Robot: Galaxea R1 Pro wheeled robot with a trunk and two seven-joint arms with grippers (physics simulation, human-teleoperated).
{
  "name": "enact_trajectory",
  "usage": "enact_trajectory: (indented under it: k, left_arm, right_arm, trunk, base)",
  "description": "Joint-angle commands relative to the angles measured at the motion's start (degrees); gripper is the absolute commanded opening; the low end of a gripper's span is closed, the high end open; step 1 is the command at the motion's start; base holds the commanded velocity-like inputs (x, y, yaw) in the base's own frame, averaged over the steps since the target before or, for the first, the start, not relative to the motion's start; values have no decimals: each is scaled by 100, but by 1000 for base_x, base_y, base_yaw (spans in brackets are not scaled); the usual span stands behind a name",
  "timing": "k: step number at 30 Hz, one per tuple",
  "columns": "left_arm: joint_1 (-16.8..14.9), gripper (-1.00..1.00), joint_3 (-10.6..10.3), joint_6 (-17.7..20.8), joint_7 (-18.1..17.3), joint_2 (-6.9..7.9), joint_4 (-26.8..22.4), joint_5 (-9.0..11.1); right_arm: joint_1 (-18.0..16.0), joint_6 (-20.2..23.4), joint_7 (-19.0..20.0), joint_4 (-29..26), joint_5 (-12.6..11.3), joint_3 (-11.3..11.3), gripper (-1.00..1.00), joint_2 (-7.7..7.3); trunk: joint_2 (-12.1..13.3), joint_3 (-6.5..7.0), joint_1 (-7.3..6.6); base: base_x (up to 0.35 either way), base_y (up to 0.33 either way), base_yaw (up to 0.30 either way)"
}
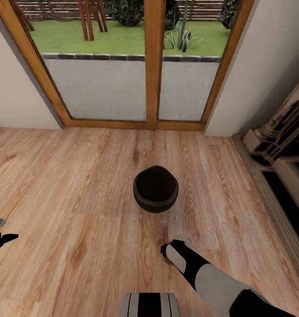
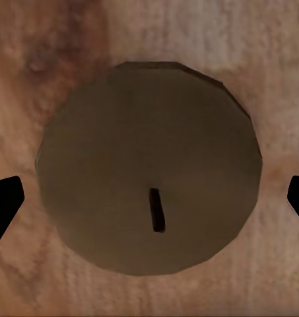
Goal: Place each of the two pumpkins and all three candles from the living room inside a cabinet in the living room (use any cabinet), then make sure every cabinet is closed, and position the cauldron so it is next to a table in the living room.
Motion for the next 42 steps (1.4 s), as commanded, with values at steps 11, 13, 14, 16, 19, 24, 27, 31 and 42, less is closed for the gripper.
enact_trajectory:
  k: [11,13,14,16,19,24,27,31,42]
  left_arm:
    - [0,100,-6,0,2,-12,-24,-8]
    - [0,100,-3,0,2,-10,-31,-8]
    - [0,100,-1,0,2,-10,-33,-8]
    - [0,100,0,0,2,-9,-34,-8]
    - [0,100,0,0,2,-9,-35,-8]
    - [0,100,0,0,2,-9,-37,-8]
    - [0,100,0,-1,2,-9,-36,-8]
    - [0,100,-2,0,0,-9,-40,-8]
    - [0,100,0,0,2,-9,-36,-8]
  right_arm:
    - [2,7,0,0,0,0,100,0]
    - [2,4,0,-1,0,0,100,0]
    - [2,6,0,-2,0,0,100,0]
    - [-2,9,0,0,0,0,100,0]
    - [-6,26,0,5,-5,-7,100,0]
    - [-7,33,0,6,-14,-17,100,0]
    - [-7,34,0,6,-17,-24,100,0]
    - [-7,34,0,6,-17,-26,100,0]
    - [-7,35,0,6,-17,-26,100,0]
  trunk:
    - [0,0,0]
    - [0,0,0]
    - [0,0,0]
    - [-3,-44,5]
    - [-7,-111,13]
    - [-13,-222,26]
    - [-16,-266,31]
    - [-16,-266,31]
    - [-21,-354,41]
  base:
    - [116,0,0]
    - [16,0,0]
    - [6,0,0]
    - [3,0,0]
    - [0,0,0]
    - [0,0,0]
    - [0,0,0]
    - [0,0,0]
    - [0,0,0]
